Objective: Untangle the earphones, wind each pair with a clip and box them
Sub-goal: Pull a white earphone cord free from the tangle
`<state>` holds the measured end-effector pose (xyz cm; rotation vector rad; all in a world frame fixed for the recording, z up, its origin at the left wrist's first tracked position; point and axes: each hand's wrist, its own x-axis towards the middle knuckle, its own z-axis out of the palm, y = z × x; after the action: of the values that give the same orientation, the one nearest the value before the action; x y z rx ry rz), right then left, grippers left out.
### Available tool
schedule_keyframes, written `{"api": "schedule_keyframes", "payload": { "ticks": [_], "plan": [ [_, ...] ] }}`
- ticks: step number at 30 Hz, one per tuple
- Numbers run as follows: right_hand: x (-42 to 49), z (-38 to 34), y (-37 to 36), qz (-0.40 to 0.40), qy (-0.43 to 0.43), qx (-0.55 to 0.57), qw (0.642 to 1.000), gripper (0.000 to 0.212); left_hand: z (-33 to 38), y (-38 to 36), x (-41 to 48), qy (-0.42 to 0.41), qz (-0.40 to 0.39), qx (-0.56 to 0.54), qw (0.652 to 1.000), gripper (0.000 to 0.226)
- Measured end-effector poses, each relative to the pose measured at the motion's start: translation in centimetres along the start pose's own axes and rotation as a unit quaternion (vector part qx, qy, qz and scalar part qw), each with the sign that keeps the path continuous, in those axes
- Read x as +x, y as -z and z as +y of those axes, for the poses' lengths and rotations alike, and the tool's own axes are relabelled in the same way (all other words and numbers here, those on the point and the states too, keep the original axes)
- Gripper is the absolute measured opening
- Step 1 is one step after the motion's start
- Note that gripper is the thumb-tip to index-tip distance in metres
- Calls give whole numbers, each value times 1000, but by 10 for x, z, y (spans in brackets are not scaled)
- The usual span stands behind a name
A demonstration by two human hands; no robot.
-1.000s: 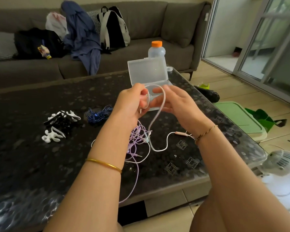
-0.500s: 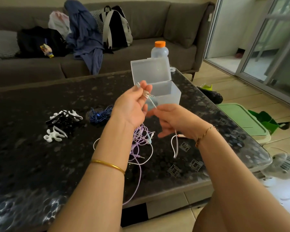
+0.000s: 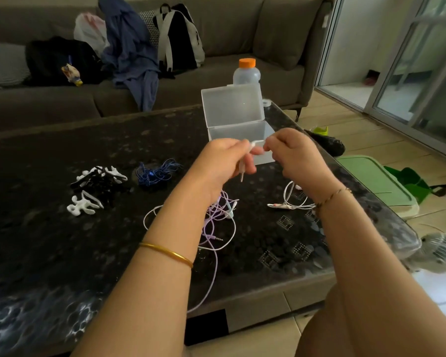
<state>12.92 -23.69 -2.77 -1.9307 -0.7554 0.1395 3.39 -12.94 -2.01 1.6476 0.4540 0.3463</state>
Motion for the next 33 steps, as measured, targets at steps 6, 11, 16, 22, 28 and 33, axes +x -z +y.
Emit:
{"api": "schedule_keyframes", "payload": {
  "ticks": [6,11,16,22,28,33],
  "plan": [
    [-13,-4,-6,-249,-19,-23,968,25,-1,5,6,39,69,-292,953,23],
    [-17,-19,8,-239,-5,25,971,26,-22,4,7,-167,170,236,942,32],
    [-5,-4,6,-5,46,-74,996,22,-3,-6,5,-8,47,106,993,31],
    [-5,2,0,-82,6,-37,996,27,3,4,0,160,-58,-330,929,25],
    [-11,-7,-13,-185,3,-53,981,28,-1,-2,5,73,39,-323,943,25],
    [-11,-11,-13,-180,33,-112,977,23,-12,-7,8,-90,151,52,983,28]
  ]
}}
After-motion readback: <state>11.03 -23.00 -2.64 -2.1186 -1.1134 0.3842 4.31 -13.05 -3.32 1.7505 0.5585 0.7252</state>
